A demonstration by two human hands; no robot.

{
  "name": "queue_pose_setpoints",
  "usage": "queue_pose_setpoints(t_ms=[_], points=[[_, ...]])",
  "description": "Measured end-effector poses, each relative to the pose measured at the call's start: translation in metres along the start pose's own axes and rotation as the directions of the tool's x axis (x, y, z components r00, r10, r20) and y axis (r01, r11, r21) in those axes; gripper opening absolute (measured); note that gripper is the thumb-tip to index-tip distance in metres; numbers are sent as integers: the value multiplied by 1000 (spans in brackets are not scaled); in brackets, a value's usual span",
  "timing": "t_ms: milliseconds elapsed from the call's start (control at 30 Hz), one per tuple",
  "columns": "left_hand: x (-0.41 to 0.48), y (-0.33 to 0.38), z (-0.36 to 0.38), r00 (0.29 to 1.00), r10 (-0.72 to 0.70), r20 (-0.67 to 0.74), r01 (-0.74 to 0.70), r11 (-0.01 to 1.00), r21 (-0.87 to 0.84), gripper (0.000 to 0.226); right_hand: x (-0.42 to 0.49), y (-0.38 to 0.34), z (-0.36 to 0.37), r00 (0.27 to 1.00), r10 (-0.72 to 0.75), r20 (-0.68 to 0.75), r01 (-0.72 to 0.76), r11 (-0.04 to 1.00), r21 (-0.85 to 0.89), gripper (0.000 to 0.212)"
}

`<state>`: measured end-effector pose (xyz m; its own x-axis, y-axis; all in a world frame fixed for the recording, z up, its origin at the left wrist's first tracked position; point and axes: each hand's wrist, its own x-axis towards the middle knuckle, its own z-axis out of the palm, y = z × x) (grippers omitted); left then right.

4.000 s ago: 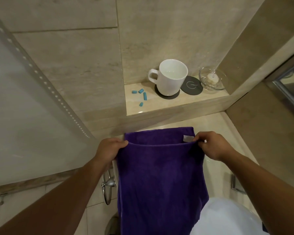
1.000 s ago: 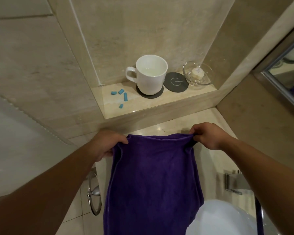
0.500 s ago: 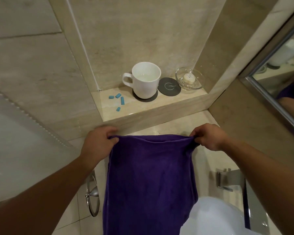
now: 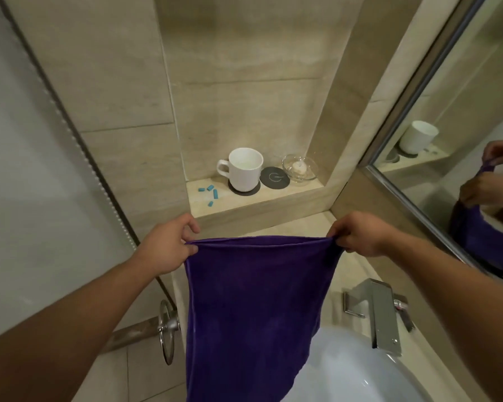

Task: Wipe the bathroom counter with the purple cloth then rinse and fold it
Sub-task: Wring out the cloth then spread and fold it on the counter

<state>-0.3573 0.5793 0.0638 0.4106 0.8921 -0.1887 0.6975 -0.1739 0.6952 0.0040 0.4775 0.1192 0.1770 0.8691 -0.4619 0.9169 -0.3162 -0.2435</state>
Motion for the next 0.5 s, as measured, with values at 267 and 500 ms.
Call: queue_pose_setpoints(t_ms=[267, 500], points=[[-51, 24, -45, 972, 221, 81, -232, 957, 175, 35, -71, -22, -35, 999, -11, -50, 7, 997, -78, 26], [-86, 63, -88, 910, 389, 143, -414, 859, 300, 38, -130, -48, -81, 989, -60, -137, 39, 988, -146, 30]])
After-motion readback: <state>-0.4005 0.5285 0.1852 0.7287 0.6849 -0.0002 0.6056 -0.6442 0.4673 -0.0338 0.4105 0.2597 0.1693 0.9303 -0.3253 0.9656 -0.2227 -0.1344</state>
